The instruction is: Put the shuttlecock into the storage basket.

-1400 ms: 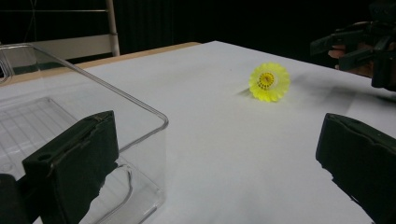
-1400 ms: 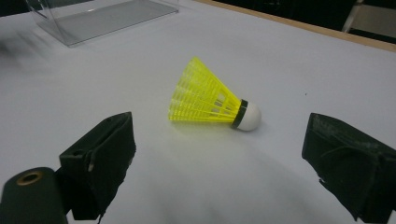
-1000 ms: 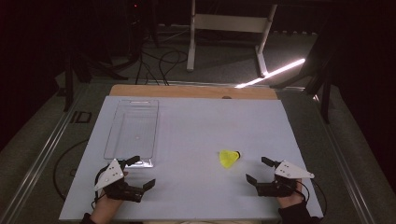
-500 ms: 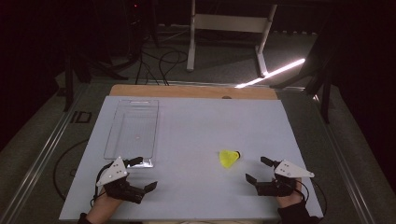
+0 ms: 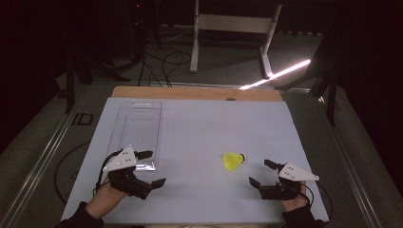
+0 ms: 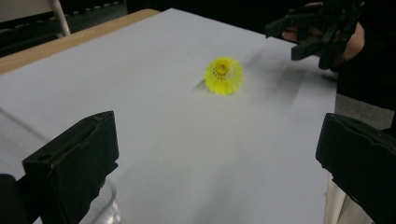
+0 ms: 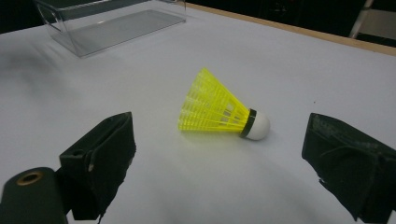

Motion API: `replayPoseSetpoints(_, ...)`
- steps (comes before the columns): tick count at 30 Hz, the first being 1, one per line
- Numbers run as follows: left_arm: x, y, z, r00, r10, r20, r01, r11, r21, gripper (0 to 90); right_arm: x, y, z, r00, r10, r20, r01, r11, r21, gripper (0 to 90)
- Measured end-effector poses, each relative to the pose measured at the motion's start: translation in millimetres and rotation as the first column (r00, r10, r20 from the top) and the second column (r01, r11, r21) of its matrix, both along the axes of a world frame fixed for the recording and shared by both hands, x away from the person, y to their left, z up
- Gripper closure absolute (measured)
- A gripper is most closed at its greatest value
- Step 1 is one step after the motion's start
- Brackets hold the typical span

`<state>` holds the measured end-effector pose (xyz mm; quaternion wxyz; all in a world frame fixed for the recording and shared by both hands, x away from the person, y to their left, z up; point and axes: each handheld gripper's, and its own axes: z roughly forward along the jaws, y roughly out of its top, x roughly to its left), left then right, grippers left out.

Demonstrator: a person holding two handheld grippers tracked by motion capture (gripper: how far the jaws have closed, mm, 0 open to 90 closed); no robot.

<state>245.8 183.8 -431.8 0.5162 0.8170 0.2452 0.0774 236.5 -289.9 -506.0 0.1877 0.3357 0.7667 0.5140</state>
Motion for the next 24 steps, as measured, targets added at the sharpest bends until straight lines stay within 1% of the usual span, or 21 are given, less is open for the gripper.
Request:
replayPoseSetpoints(1, 1.5, -2.5, 3.0, 0.9999, -0.008, -0.013, 0.008, 1.0, -0.001, 0.0, 0.0, 0.0, 0.0, 1.0, 0.001, 0.0, -0.001, 1.0, 0.0, 9.5)
replayPoseSetpoints(2, 2.8, -5.3, 5.6, 0.9998, -0.011, -0.017, 0.011, 0.9999, -0.001, 0.0, 0.0, 0.0, 0.1, 1.0, 0.001, 0.0, -0.001, 1.0, 0.001, 9.5)
replayPoseSetpoints(4, 5.2, -10.8, 10.7, 0.9997, -0.018, -0.014, 0.018, 0.9998, 0.01, 0.0, -0.1, -0.1, 0.2, 1.0, 0.001, -0.001, -0.001, 1.0, 0.001, 9.5)
replayPoseSetpoints(6, 7.6, -16.6, 15.7, 0.9999, -0.013, -0.001, 0.013, 0.9996, 0.026, 0.0, -0.1, -0.1, 0.2, 1.0, 0.002, -0.001, -0.002, 1.0, 0.002, 9.5)
replayPoseSetpoints(7, 9.0, -19.1, 18.2, 0.9998, -0.017, -0.008, 0.017, 0.9997, 0.019, 0.0, -0.1, -0.1, 0.2, 1.0, 0.001, -0.001, -0.001, 1.0, 0.001, 9.5)
replayPoseSetpoints(9, 11.8, -24.3, 23.3, 0.9996, -0.025, -0.015, 0.026, 0.9995, 0.02, 0.0, 0.0, -0.1, 0.2, 1.0, 0.003, -0.002, -0.003, 1.0, 0.002, 9.5)
replayPoseSetpoints(14, 17.4, -40.0, 34.4, 0.9992, -0.039, -0.004, 0.039, 0.9971, 0.065, 0.0, 0.1, 0.0, 0.2, 1.0, 0.002, -0.003, -0.002, 1.0, 0.002, 9.5)
replayPoseSetpoints(16, 20.1, -45.2, 37.7, 0.998, -0.063, -0.002, 0.063, 0.9956, 0.07, 0.0, 0.0, 0.1, 0.1, 1.0, 0.002, -0.006, -0.002, 1.0, 0.004, 9.5)
replayPoseSetpoints(17, 21.7, -48.0, 39.1, 0.998, -0.063, -0.001, 0.063, 0.9952, 0.075, 0.0, -0.1, 0.1, 0.2, 1.0, 0.002, -0.007, -0.002, 1.0, 0.005, 9.5)
replayPoseSetpoints(19, 24.7, -54.1, 41.6, 0.9963, -0.086, -0.003, 0.086, 0.9928, 0.083, 0.0, 0.1, 0.1, 0.0, 1.0, 0.004, -0.008, -0.004, 1.0, 0.005, 9.5)
replayPoseSetpoints(20, 26.2, -57.7, 42.5, 0.9962, -0.088, -0.003, 0.088, 0.9922, 0.089, 0.0, 0.2, 0.2, 0.0, 1.0, 0.004, -0.008, -0.004, 1.0, 0.004, 9.5)
replayPoseSetpoints(22, 29.4, -64.9, 43.8, 0.9944, -0.106, -0.007, 0.106, 0.9892, 0.102, 0.0, 0.5, 0.2, -0.3, 1.0, 0.005, -0.007, -0.005, 1.0, 0.003, 9.5)
replayPoseSetpoints(23, 31.0, -68.6, 44.0, 0.9928, -0.12, -0.008, 0.12, 0.9868, 0.109, 0.0, 0.5, 0.3, -0.3, 1.0, 0.005, -0.007, -0.005, 1.0, 0.002, 9.5)
replayPoseSetpoints(24, 32.8, -72.7, 44.2, 0.9913, -0.131, -0.011, 0.132, 0.9831, 0.127, 0.0, 0.6, 0.3, -0.4, 0.9999, 0.006, -0.008, -0.006, 1.0, 0.002, 9.5)
